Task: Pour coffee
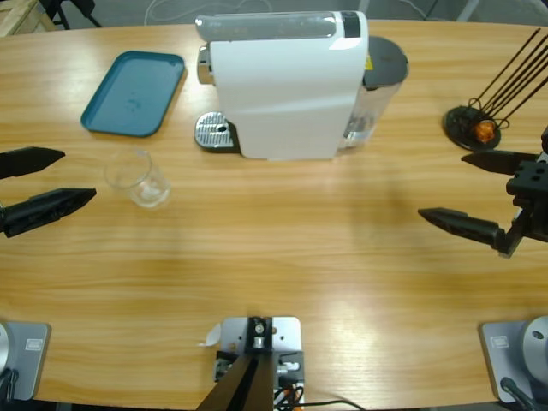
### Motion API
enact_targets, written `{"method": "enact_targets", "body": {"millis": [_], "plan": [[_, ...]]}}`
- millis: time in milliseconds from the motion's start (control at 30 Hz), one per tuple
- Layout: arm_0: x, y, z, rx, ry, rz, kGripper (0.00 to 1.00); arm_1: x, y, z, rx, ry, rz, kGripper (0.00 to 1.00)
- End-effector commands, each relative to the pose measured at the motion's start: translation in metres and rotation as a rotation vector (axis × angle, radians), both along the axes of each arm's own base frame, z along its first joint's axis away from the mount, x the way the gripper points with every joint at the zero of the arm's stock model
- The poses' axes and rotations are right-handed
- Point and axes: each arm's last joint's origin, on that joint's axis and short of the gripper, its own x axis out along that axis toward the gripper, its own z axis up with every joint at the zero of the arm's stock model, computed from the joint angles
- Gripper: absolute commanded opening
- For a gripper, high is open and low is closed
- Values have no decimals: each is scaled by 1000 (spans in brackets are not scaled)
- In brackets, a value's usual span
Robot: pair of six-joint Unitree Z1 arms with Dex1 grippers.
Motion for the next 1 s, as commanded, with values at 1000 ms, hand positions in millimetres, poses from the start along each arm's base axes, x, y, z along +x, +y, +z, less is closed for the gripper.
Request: {"method": "enact_targets", "body": {"millis": [1000], "plan": [[-1,1,-9,8,29,26,950,-9,-6,-1,13,-11,31,1000]]}}
